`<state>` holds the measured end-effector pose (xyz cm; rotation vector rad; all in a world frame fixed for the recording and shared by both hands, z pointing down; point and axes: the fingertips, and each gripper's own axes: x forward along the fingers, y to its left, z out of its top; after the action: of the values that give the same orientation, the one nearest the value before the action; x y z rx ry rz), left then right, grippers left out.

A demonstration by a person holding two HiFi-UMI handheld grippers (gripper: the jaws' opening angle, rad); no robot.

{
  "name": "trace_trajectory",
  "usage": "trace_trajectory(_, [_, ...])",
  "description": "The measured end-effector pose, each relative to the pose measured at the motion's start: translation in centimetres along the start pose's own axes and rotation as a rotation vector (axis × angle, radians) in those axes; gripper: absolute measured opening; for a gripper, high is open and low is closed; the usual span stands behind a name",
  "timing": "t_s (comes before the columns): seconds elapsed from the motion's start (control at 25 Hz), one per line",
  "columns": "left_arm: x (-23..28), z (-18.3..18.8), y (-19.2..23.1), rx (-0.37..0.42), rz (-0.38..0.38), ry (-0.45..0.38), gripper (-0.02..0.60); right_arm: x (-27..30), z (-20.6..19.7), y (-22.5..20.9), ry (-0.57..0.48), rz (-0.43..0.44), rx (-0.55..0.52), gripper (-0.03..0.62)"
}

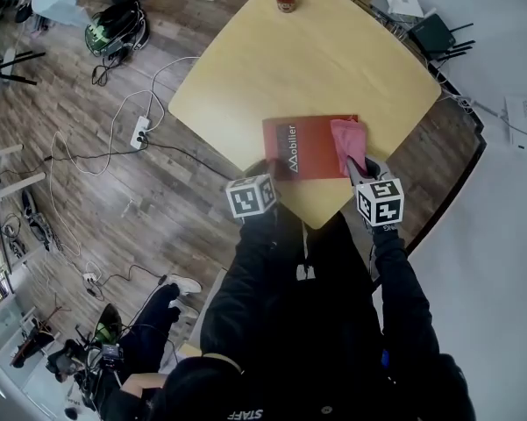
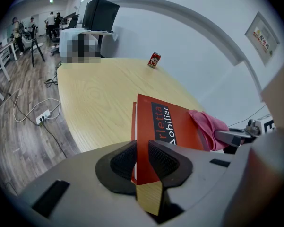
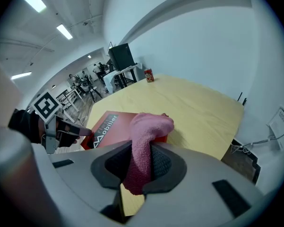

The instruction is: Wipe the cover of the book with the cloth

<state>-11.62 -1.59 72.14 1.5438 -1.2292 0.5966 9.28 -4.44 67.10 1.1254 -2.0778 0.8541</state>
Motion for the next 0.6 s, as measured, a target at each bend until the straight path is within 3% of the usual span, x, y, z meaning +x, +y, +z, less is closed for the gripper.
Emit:
trace_trajectory(0.28, [-0.1,0.1,0.1,0.001,-0.002,0.004,0.1,0.0,2.4,7.3,-0.054,0.141,-0.057,0.081])
trace_trajectory(0.6, [-0.2,0.3,-0.3,0.006,-0.003,0.001,0.101,3.9,0.5,13.6,0.001,0.252,-0.069,0.081])
